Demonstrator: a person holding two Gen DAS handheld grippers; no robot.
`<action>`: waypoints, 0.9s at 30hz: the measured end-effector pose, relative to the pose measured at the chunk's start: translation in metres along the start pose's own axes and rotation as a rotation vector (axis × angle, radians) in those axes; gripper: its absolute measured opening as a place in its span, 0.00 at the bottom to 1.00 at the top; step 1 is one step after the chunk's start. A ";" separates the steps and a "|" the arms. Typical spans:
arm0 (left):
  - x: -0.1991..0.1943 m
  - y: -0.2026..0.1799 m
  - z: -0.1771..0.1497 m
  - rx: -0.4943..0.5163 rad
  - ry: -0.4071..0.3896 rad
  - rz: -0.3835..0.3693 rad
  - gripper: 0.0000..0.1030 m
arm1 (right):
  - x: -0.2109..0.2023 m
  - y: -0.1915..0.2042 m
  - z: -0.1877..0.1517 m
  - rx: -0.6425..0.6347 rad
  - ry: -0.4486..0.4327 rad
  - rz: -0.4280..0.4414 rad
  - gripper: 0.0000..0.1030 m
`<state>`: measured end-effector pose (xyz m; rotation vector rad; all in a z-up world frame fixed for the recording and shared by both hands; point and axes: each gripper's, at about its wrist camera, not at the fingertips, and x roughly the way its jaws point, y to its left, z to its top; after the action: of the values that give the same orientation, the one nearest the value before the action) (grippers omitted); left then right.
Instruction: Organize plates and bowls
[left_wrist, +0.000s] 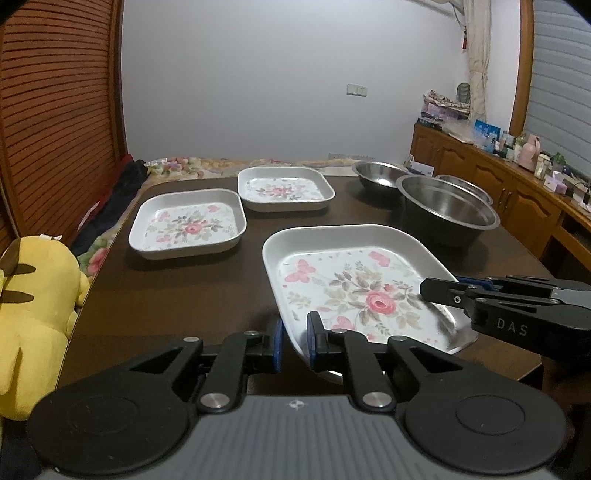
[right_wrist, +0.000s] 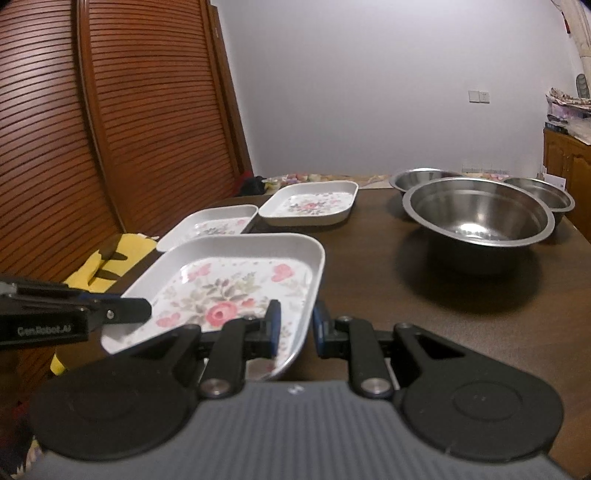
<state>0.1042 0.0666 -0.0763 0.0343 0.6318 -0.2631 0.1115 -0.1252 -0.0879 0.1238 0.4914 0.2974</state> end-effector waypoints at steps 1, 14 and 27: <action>0.001 0.001 -0.001 -0.001 0.003 0.001 0.15 | 0.000 0.000 -0.001 0.002 0.002 0.000 0.20; 0.020 0.013 -0.018 -0.017 0.036 0.017 0.15 | 0.011 0.010 -0.020 -0.009 0.038 -0.011 0.19; 0.028 0.017 -0.027 -0.020 0.053 0.032 0.14 | 0.016 0.011 -0.027 -0.004 0.058 -0.012 0.19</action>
<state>0.1148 0.0798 -0.1160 0.0323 0.6864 -0.2253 0.1095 -0.1082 -0.1163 0.1088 0.5489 0.2912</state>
